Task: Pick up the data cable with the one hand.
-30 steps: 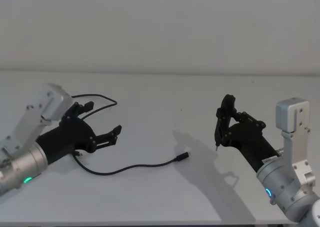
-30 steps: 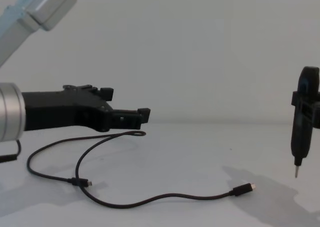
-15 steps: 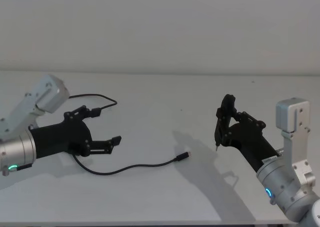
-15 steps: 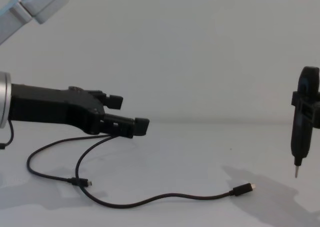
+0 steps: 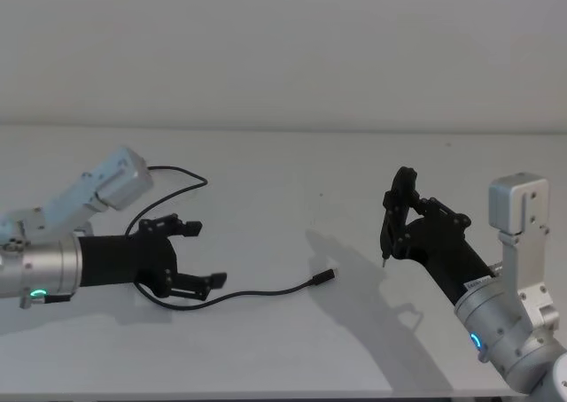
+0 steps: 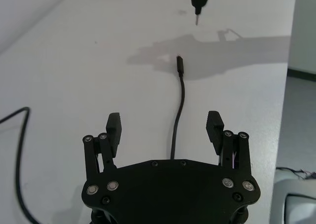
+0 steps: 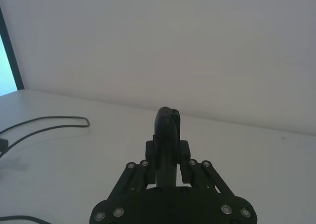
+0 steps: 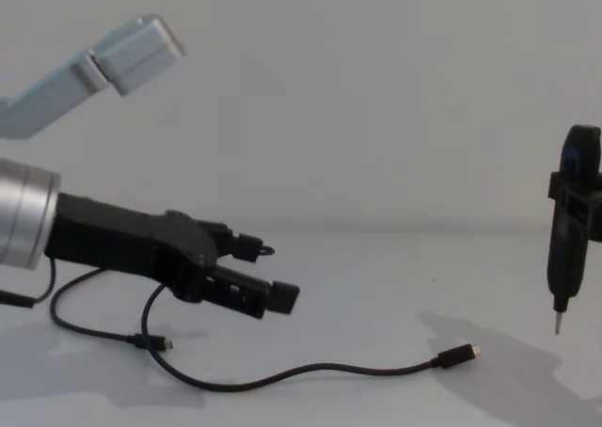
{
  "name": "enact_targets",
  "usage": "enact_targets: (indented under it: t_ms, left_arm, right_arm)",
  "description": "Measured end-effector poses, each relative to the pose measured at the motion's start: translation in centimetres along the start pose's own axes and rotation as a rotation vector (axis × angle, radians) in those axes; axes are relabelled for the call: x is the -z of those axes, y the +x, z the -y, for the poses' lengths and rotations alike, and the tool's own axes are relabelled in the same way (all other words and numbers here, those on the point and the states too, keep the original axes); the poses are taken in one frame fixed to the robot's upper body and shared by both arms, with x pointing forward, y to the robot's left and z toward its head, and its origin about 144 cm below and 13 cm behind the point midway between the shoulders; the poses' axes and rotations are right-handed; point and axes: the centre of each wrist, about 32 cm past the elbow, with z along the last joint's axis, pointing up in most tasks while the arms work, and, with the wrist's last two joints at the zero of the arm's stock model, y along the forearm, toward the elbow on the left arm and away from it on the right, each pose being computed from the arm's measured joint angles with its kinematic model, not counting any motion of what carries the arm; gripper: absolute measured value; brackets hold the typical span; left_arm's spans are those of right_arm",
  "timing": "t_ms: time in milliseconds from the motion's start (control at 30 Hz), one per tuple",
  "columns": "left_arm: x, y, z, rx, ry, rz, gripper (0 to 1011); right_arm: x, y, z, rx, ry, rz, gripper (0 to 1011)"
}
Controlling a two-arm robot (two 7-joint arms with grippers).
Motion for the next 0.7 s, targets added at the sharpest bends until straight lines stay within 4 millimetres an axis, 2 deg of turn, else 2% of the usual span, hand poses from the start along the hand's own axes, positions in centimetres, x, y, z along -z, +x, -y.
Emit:
enact_targets:
  t_ms: [700]
  left_arm:
    - [0.5,1.3,3.5,0.074,0.063,-0.029,1001]
  right_arm:
    - [0.0,0.0,0.0,0.0,0.0,0.0,275]
